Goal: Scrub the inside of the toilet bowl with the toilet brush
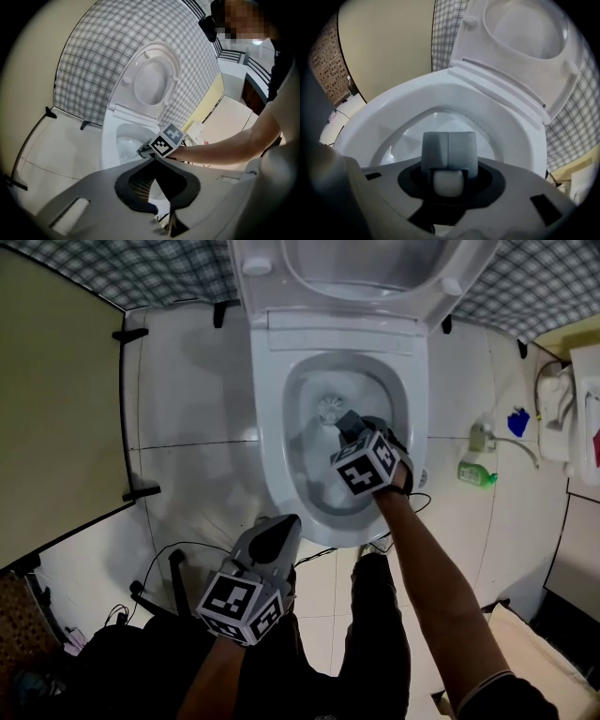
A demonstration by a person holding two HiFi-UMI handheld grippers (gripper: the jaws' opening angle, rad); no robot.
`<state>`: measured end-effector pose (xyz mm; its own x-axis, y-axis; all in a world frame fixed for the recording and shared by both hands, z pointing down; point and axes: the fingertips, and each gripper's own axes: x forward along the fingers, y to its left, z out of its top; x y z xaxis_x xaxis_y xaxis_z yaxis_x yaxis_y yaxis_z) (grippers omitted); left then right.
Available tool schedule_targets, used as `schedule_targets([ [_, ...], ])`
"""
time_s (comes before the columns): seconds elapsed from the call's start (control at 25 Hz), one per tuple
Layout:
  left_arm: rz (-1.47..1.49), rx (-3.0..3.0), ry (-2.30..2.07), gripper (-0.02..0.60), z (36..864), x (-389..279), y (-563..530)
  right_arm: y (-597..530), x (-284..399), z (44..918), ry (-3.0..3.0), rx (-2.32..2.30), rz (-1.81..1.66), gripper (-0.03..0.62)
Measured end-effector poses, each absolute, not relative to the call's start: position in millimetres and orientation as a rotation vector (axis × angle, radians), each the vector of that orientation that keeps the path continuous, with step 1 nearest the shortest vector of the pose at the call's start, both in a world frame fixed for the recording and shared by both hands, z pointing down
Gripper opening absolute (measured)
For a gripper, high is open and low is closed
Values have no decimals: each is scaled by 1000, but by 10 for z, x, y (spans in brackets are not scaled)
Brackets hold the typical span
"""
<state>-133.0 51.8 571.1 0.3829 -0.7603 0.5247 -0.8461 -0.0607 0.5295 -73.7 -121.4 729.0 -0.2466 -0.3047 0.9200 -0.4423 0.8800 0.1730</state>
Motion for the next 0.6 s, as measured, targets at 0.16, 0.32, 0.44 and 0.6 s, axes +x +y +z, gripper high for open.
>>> schedule_targets([
  [0.16, 138, 1819, -1397, 9, 5750, -1330, 585, -1129, -711, 7286, -1833, 474, 144, 177],
  [0.32, 131, 1826, -1386, 9, 5717, -1234, 583, -994, -616, 7203, -1826, 445, 136, 177],
  [0.44, 126, 1840, -1377, 9, 5682, -1154, 572, -868, -516, 7130, -1821, 434, 119, 178],
  [0.6, 118, 1853, -1374, 9, 5618, -1079, 565, -696, -345, 7021, -1813, 416, 102, 178],
])
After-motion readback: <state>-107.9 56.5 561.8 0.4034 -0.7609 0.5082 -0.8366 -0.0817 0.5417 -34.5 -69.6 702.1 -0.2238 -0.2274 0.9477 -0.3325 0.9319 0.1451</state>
